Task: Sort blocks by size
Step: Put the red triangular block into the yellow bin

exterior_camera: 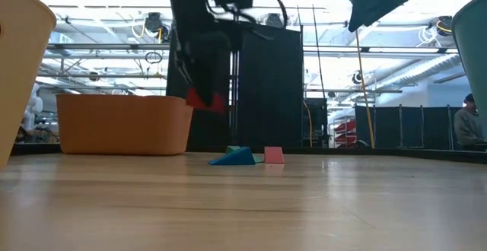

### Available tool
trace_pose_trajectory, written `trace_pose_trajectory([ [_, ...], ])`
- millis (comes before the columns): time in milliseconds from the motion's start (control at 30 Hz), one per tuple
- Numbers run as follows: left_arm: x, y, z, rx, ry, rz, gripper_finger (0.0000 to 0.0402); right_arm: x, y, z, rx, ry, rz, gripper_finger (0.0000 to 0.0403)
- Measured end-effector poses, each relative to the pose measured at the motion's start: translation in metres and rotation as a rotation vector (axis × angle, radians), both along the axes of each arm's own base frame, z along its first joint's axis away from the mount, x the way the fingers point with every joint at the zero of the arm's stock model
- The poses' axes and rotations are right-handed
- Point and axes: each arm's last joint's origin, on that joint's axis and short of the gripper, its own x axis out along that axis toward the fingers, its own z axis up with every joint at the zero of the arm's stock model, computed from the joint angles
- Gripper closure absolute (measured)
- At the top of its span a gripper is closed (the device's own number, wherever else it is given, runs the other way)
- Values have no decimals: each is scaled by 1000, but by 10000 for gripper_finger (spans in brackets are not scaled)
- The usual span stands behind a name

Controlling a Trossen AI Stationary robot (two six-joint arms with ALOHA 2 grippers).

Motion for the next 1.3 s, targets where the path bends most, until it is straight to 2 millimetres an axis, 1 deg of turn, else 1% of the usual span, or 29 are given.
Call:
trace_pose_trajectory([
  [167,-20,-24,16,-13,62,-2,347,0,0,0,3,-3,-1,179],
  [367,-48,-57,34,-28,142,35,347,1,0,0,3,-8,-1,179],
  [500,-66,-78,47,-35,148,66,347,1,0,0,3,-11,-1,179],
  [667,-81,-102,56,-71,127,77,347,1,0,0,4,-18,-1,179],
  [767,-88,-116,58,-122,134,51,347,1,0,0,4,-19,-1,179],
  [1000,-103,-150,59,-319,237,-93,347,2,0,0,5,-22,-1,179],
  [1233,-120,-180,60,-420,303,-210,342,2,0,0,7,-22,-1,179],
  [1300,-122,-188,60,-453,298,-246,341,2,0,0,8,-22,-1,179],
])
